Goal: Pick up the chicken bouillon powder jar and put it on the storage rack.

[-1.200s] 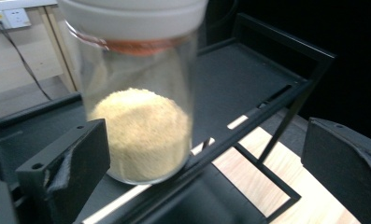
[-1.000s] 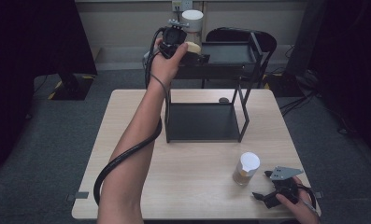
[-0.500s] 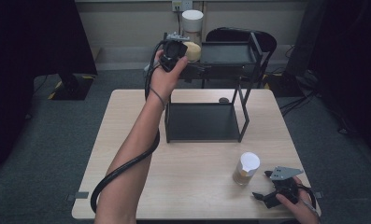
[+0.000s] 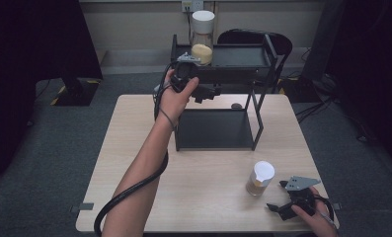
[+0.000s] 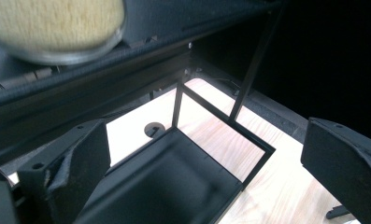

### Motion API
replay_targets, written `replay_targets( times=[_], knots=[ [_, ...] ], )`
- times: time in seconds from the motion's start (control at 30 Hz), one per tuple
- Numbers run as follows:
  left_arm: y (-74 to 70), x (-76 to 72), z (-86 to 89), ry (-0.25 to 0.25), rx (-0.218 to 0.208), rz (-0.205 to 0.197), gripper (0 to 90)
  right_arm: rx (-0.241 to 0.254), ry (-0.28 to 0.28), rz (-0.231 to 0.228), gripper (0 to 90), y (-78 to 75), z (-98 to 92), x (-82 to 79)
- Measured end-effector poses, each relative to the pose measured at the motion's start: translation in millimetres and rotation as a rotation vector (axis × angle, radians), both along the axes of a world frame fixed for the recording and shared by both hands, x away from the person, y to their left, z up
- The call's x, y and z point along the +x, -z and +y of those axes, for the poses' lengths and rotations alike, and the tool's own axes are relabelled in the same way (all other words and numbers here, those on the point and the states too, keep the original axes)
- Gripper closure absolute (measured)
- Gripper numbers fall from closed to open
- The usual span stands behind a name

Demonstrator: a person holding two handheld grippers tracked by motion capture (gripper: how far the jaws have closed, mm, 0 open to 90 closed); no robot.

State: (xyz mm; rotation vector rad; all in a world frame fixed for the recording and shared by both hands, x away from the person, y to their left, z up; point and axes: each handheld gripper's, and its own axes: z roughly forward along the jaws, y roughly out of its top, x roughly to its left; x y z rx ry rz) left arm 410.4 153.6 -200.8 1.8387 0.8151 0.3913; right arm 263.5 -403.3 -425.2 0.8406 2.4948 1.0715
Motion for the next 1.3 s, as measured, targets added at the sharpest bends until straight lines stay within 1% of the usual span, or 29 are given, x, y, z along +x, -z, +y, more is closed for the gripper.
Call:
replay_targets(
  times=[0.1, 0.3, 0.33, 0.43, 0.5, 0.7, 0.77, 0.9, 0.93, 0.97, 1.1, 1.17, 1.27, 1.3],
  knots=[
    [7.1, -1.1, 1.4, 0.002, 0.007, 0.009, 0.9, 0.000, 0.000, 0.000, 0.0, 0.0, 0.0, 0.0],
    [21.7, -5.0, 6.1, 0.007, 0.007, 0.027, 0.9, 0.000, 0.000, 0.000, 0.0, 0.0, 0.0, 0.0],
    [23.8, -5.7, 7.1, 0.008, 0.013, 0.026, 0.9, 0.000, 0.000, 0.000, 0.0, 0.0, 0.0, -0.1],
    [31.1, -8.8, 10.7, 0.005, 0.008, 0.030, 1.0, 0.000, 0.000, 0.000, 0.0, 0.0, 0.0, 0.0],
    [34.9, -10.4, 12.4, 0.010, 0.016, 0.029, 1.0, 0.000, 0.000, 0.000, 0.0, 0.0, 0.0, 0.0],
    [48.7, -17.9, 17.6, 0.006, 0.007, 0.035, 1.0, 0.000, 0.000, 0.000, 0.0, 0.1, 0.0, -0.2],
    [53.0, -21.2, 18.3, 0.009, 0.006, 0.033, 1.1, 0.000, 0.001, -0.001, 0.0, 0.1, 0.1, -0.3],
    [59.3, -25.6, 17.2, 0.013, 0.013, 0.041, 1.0, 0.000, 0.001, 0.000, 0.0, 0.1, 0.1, -0.3],
    [60.9, -27.0, 16.5, 0.015, 0.021, 0.045, 1.0, 0.000, 0.001, 0.000, 0.0, 0.1, 0.1, -0.3],
    [63.5, -28.9, 16.3, 0.013, 0.016, 0.044, 1.0, 0.000, 0.002, 0.000, 0.0, 0.1, 0.1, -0.3],
    [69.5, -32.7, 16.1, 0.020, 0.021, 0.044, 1.1, 0.000, 0.001, -0.002, 0.0, 0.2, 0.1, -0.3],
    [73.5, -35.4, 16.2, 0.021, 0.014, 0.046, 1.1, 0.000, 0.002, 0.000, 0.0, 0.1, 0.2, -0.3],
    [75.9, -39.0, 13.8, 0.022, 0.031, 0.050, 1.1, 0.001, 0.002, 0.000, 0.0, 0.1, 0.1, -0.3],
    [77.1, -39.9, 13.8, 0.024, 0.029, 0.049, 1.2, 0.001, 0.002, 0.000, 0.0, 0.1, 0.1, -0.3]
  ],
)
